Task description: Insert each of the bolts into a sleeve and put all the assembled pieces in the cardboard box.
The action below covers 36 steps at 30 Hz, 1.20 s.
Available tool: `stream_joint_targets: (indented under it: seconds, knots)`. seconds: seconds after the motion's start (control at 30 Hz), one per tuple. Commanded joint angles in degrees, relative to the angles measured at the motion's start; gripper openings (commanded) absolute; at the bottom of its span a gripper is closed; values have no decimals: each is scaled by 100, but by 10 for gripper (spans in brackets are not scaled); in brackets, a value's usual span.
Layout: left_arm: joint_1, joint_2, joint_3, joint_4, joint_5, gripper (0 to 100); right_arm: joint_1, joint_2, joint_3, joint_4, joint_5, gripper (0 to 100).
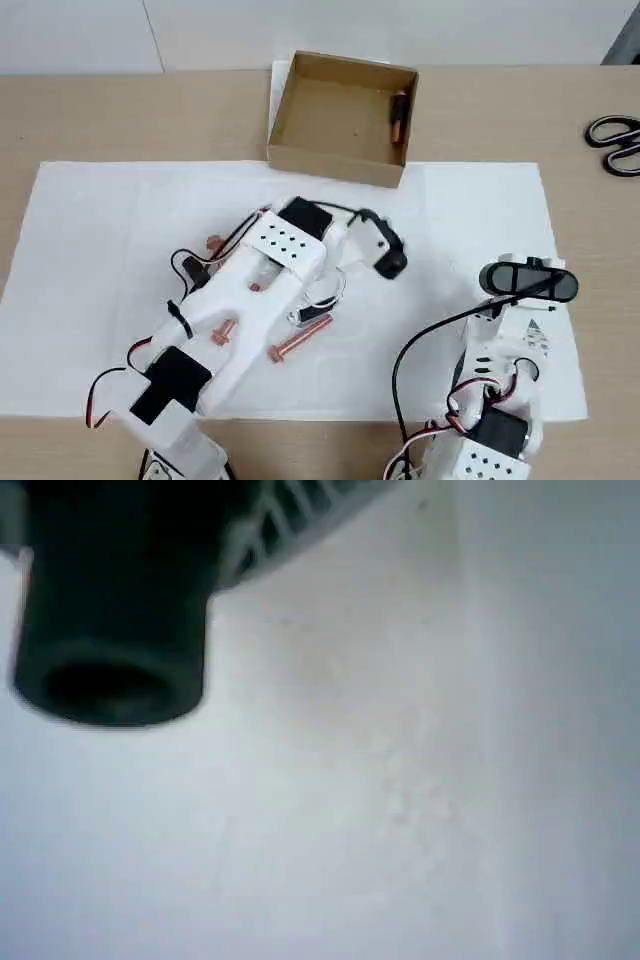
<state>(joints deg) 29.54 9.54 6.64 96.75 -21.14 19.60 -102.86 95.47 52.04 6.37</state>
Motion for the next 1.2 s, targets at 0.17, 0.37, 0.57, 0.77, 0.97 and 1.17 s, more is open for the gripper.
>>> stream_joint_targets:
  seconds: [0.17, 0.37, 0.57, 0.77, 0.97, 1.17]
  knots:
    - [738, -26, -251, 369, 589, 8, 66, -110, -26, -119, -53, 5]
    - [1002, -26, -233, 369, 756, 8, 66, -110, -26, -110, -35, 5]
    - [571, -26, -233, 369, 1011, 17, 66, -110, -26, -101, -35, 5]
    - [325, -26, -31, 378, 1020, 137, 66, -110, -26, -110, -35, 5]
    - [308, -18, 356, 369, 1002, 104, 66, -110, -26, -110, -35, 5]
    - [299, 18, 602, 360, 976, 101, 66, -110, -26, -92, -35, 5]
